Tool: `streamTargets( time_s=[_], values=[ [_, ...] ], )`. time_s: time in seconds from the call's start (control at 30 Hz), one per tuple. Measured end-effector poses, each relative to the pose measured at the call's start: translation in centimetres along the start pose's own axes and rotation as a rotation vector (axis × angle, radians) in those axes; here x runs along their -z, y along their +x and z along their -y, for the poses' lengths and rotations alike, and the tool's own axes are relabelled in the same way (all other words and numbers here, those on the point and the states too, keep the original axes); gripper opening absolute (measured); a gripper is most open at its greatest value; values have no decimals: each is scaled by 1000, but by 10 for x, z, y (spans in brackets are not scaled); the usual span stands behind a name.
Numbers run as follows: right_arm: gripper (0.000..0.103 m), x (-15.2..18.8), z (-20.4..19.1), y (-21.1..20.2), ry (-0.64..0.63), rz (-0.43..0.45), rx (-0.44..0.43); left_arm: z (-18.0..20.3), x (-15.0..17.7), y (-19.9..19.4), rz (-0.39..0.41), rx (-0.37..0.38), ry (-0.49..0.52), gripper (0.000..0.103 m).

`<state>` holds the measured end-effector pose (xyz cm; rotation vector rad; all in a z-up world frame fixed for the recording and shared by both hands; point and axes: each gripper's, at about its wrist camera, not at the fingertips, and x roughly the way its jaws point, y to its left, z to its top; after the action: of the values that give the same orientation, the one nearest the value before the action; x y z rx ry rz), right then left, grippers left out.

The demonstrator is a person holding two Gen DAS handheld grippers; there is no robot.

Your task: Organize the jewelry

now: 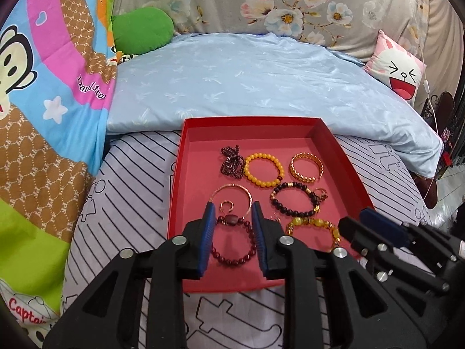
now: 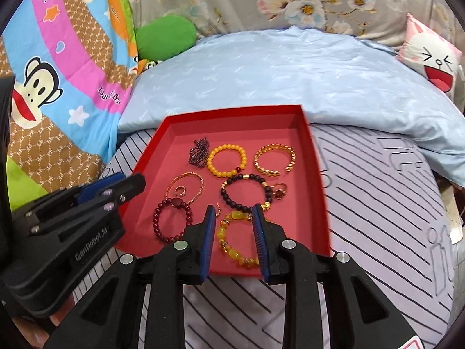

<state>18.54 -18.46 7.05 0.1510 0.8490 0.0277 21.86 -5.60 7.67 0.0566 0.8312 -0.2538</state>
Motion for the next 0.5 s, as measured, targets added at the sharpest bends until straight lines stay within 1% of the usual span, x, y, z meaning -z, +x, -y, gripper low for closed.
streamTargets(
  time_s=[0.13, 0.17, 0.27, 0.33, 0.37, 0.5],
  values=[
    [27, 8, 1, -12, 1, 7, 18, 8, 13, -11, 0, -12, 20, 30],
    [28, 10, 1, -14, 3, 6, 19, 9, 16, -13, -3, -12, 19, 33],
    [35, 17, 1, -18, 5, 6, 33, 11, 23, -17, -9, -11, 20, 37],
    [39, 21, 1, -20, 9, 5, 41, 12, 27, -19, -9, -19, 21, 43],
    [40, 23, 2, -21, 11, 5, 46, 13, 29, -20, -8, -28, 22, 44],
    [48, 29, 5, -23, 24, 0, 55, 12, 37, -22, -12, -42, 8, 49]
  ],
)
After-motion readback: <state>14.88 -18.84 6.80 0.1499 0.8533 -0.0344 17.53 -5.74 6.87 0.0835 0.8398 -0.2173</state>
